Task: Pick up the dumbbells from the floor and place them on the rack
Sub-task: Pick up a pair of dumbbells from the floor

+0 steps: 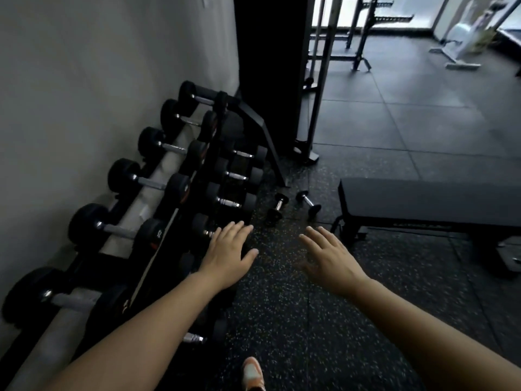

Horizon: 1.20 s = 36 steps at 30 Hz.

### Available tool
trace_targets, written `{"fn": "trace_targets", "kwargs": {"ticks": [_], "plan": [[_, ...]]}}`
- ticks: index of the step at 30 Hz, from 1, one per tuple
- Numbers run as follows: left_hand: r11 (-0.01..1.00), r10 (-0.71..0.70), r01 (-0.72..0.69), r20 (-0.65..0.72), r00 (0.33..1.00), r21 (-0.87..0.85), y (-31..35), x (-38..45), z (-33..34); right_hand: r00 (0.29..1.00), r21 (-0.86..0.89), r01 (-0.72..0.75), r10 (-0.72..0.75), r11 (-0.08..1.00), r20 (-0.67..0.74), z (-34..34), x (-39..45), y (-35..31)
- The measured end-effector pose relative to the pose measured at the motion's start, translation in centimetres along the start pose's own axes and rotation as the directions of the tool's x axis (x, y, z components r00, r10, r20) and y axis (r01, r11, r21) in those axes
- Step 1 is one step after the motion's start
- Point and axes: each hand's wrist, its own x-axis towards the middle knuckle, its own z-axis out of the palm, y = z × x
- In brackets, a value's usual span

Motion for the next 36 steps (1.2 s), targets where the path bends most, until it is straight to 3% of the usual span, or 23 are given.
{"fn": "trace_targets", "kwargs": {"ticks": [12, 26, 36], "plan": [[0.995, -0.039, 0.067, 0.313, 0.949, -0.08, -3.2, 19.7, 7.8, 0.954, 0.011, -0.257, 0.252, 0.966, 0.164, 3.4, 10.8, 12.1], [0.968, -0.203, 0.241, 0.366, 0.908, -0.063, -2.7, 44.8, 12.7, 0.938, 0.068, -0.118, 0.089, 0.991, 0.335, 3.4, 33.9, 30.2], [0.919, -0.285, 0.371, 0.427, 0.858, -0.132, -9.2, 63.7, 19.7, 0.883, 0.094, -0.245, 0.182, 0.965, 0.434, 9.4, 50.2, 40.2]]}}
